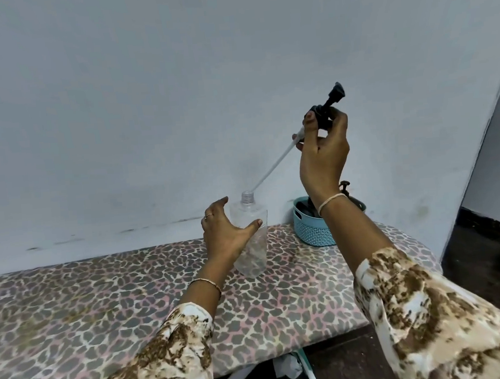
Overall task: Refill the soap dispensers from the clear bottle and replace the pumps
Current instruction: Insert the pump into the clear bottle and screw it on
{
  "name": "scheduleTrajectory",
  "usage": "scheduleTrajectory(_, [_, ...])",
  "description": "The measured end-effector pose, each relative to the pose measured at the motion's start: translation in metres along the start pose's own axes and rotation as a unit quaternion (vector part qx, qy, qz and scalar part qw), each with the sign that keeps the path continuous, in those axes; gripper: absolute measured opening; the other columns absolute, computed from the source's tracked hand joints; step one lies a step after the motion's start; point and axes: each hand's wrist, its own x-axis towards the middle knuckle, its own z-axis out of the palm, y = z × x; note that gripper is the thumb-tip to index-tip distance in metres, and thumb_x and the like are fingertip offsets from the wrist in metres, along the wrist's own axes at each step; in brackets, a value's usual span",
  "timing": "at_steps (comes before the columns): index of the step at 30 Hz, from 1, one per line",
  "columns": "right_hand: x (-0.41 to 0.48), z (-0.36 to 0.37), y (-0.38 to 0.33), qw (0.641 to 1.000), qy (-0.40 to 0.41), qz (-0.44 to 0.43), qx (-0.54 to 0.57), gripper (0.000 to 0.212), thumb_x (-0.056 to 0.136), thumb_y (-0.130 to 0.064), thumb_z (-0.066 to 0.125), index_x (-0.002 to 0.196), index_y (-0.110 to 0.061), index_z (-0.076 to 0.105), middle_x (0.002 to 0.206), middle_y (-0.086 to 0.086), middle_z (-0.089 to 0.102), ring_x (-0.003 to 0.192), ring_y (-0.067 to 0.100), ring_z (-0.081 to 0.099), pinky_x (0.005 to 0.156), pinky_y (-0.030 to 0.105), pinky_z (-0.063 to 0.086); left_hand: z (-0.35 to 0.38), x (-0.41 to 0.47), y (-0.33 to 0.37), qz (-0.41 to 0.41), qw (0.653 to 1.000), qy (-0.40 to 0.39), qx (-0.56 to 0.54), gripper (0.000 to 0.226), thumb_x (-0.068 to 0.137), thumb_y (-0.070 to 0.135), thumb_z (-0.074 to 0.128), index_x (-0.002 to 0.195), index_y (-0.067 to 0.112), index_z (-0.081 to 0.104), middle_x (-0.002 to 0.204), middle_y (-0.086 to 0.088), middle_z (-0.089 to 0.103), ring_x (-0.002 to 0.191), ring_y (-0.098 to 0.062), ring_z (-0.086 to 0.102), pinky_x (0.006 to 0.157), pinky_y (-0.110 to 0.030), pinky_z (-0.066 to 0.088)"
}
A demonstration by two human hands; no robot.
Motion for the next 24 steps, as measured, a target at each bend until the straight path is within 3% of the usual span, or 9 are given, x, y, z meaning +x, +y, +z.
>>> scheduleTrajectory(12, [0.004, 0.033, 0.015, 0.996, -0.076, -0.020, -0.038, 0.026, 0.097, -0.036, 0.051, 0.112, -0.015, 0.051, 0.097, -0.003, 0.065, 0.064, 0.012, 0.066, 0.074, 0.046, 0.055, 0.008, 0.022, -0.005, -0.031, 0.994, -0.098, 0.023, 0.108, 0.058, 0.059, 0.083, 0.146, 0.022, 0.031, 0.151, -0.004, 0.035, 0.139, -0.026, 0.032, 0.110, -0.049, 0.034])
scheduleTrajectory(24, [0.022, 0.036, 0.016, 0.998, 0.002, -0.056, -0.001, 0.027, 0.098, -0.031, 0.051, 0.113, -0.009, 0.052, 0.098, 0.004, 0.064, 0.060, 0.013, 0.062, 0.065, 0.036, 0.057, 0.015, 0.019, -0.019, -0.038, 0.989, -0.111, -0.087, 0.094, 0.061, 0.043, 0.088, 0.137, 0.030, 0.036, 0.135, -0.001, 0.053, 0.115, -0.019, 0.055, 0.095, -0.039, 0.050])
